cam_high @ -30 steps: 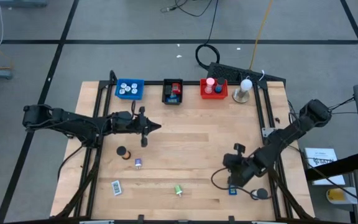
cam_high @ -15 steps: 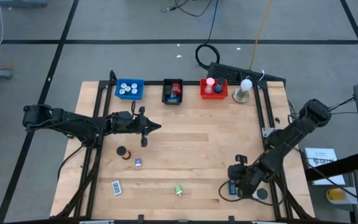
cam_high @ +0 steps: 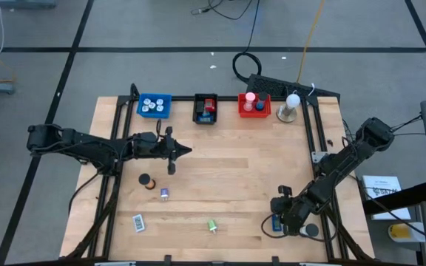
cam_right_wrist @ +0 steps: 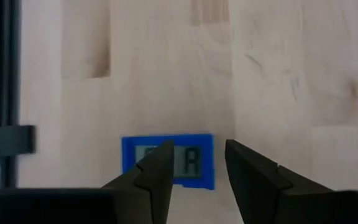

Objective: Pick & Place Office items
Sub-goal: Put the blue digital clock into the black bin

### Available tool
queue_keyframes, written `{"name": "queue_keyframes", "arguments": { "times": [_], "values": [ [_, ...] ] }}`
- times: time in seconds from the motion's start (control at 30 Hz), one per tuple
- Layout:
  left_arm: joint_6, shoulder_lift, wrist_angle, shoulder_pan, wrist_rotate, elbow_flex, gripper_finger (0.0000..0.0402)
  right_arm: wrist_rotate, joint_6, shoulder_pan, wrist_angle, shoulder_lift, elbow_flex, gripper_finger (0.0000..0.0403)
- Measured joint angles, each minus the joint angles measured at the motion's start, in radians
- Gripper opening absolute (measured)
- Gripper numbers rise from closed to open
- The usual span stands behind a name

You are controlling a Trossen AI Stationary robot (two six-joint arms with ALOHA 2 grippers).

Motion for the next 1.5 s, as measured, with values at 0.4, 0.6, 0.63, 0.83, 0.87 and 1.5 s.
{"name": "queue_keyframes", "arguments": {
  "times": [0.4,0.6,0.63,0.83,0.87,1.5],
  "values": [
    [0.0,0.0,0.0,-0.001,0.0,0.001,0.0024,-0.009,0.044,-0.001,0.061,0.0,-0.076,0.0123],
    [0.0,0.0,0.0,-0.001,0.0,0.001,0.0024,-0.027,0.054,-0.002,0.092,0.0,-0.09,0.0084],
    [0.0,0.0,0.0,-0.001,0.0,0.001,0.0024,-0.029,0.052,-0.002,0.095,0.0,-0.09,0.0075],
    [0.0,0.0,0.0,-0.001,0.0,0.001,0.0024,-0.022,0.045,-0.002,0.105,-0.001,-0.09,0.0009],
    [0.0,0.0,0.0,0.0,0.0,0.001,0.0024,-0.014,0.049,-0.003,0.106,-0.001,-0.09,0.0007],
    [0.0,0.0,0.0,0.0,0.0,0.001,0.0024,0.425,0.084,-0.308,0.128,-0.061,-0.092,0.0001]
  ]
}}
